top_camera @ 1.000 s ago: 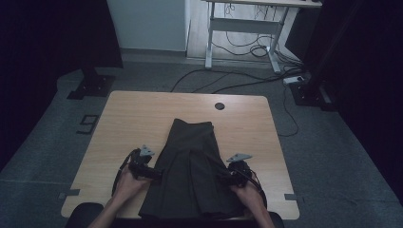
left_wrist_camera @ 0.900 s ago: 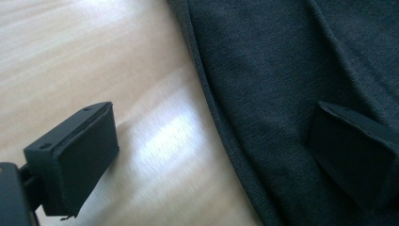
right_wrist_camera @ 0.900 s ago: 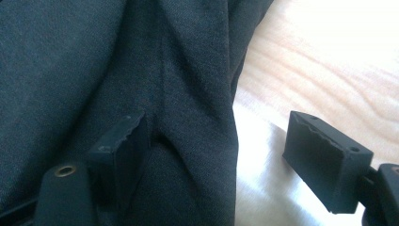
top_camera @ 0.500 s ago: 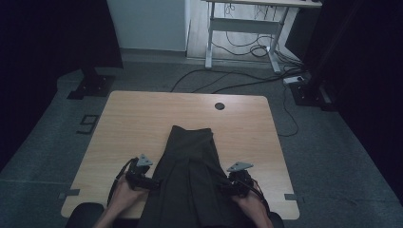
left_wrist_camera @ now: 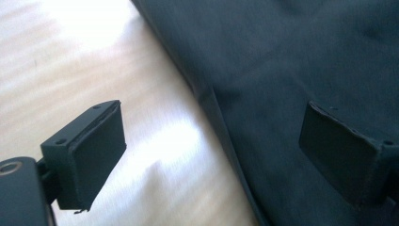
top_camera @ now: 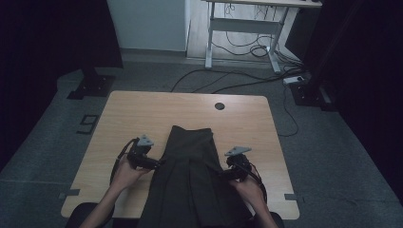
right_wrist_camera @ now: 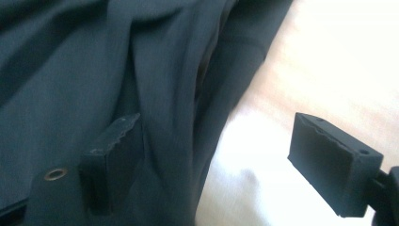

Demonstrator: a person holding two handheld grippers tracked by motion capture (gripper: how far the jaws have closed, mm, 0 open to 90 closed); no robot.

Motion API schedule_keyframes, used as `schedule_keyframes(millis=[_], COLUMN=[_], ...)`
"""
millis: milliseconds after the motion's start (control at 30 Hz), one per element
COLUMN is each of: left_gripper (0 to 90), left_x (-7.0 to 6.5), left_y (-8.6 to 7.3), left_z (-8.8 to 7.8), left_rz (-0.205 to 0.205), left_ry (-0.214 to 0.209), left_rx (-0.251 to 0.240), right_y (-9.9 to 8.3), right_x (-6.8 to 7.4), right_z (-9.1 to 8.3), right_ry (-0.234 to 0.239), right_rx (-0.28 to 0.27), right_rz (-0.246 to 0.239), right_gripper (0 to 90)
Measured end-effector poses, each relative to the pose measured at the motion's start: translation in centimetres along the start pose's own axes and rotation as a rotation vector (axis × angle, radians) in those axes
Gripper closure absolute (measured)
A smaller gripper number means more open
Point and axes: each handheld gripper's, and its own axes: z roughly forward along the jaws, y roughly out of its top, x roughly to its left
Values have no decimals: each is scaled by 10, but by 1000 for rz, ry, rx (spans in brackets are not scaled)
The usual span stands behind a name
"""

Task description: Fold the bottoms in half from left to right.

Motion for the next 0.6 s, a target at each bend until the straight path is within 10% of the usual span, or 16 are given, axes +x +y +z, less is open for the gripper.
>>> schedule_keyframes(millis=[600], left_gripper=[142], left_x=[17], left_y=[53], left_z=[51], left_rz=[25], left_ry=[16], left_rx=[29], right_y=[72], right_x=[-25], right_z=[46], right_ry=[9], right_rx=[-23], right_rz=[62], right_gripper=[168])
